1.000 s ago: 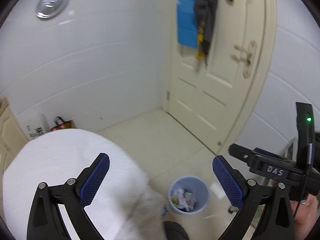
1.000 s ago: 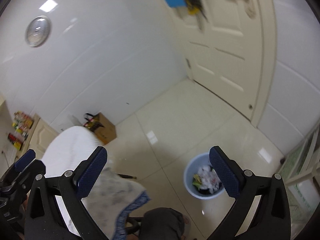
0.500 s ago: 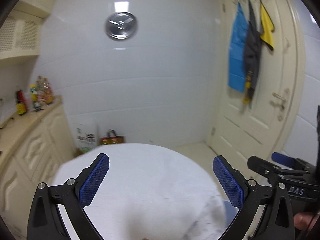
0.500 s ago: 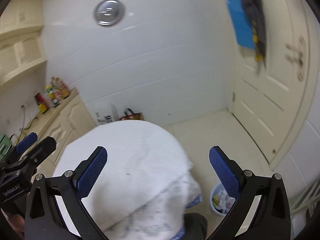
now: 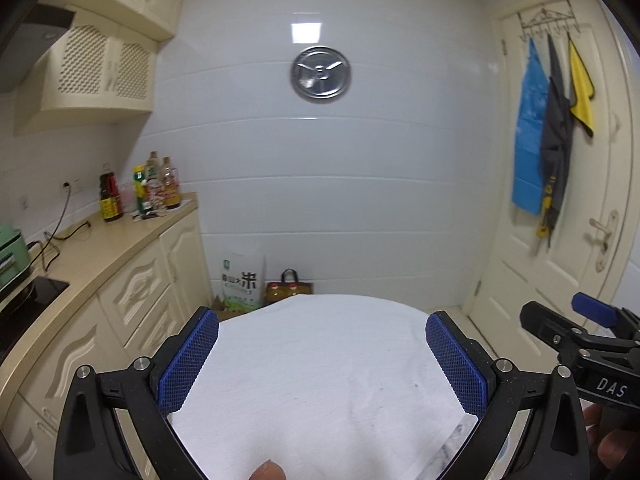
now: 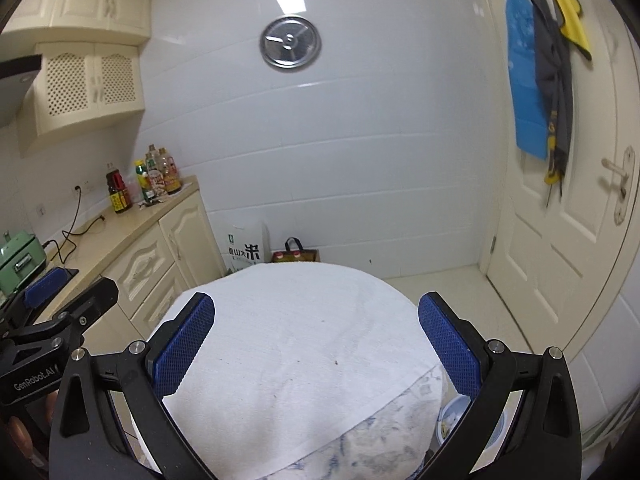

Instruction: Collect trash

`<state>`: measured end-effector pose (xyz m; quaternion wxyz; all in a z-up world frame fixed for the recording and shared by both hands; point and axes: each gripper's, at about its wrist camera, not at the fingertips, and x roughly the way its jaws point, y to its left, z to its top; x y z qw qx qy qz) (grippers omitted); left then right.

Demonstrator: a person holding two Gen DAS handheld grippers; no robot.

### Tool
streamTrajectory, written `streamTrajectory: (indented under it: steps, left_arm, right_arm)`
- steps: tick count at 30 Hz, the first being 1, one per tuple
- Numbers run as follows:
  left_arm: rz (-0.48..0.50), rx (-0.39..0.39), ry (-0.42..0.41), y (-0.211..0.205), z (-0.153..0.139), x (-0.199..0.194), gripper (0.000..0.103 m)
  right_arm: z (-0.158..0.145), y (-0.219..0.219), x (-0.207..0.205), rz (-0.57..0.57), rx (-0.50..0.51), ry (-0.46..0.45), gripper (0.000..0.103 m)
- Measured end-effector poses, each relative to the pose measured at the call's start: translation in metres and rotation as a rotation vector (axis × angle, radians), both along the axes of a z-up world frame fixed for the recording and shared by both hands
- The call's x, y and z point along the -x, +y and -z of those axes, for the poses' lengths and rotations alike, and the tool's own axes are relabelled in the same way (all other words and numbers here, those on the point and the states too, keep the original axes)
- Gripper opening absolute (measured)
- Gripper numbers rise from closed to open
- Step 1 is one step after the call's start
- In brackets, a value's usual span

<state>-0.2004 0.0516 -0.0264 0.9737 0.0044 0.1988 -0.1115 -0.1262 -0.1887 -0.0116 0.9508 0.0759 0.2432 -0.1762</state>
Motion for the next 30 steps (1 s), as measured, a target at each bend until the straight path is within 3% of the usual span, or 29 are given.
streamTrajectory:
  steps: [8, 15, 30]
  left_arm:
    - [-0.074, 0.017, 0.004, 0.012, -0.003, 0.021, 0.103]
    - [-0.089, 0.013, 0.032, 0.005, -0.007, 0.021, 0.103]
    - [-0.094, 0.015, -0.001, -0.014, -0.009, 0.036, 0.103]
  right_arm:
    - [-0.003, 0.028, 0.0, -0.025, 0.035, -0.01, 0.103]
    - [-0.001, 0.04, 0.001, -0.034, 0.045, -0.015, 0.103]
    - [-0.003, 0.039, 0.001, -0.038, 0.047, -0.02, 0.103]
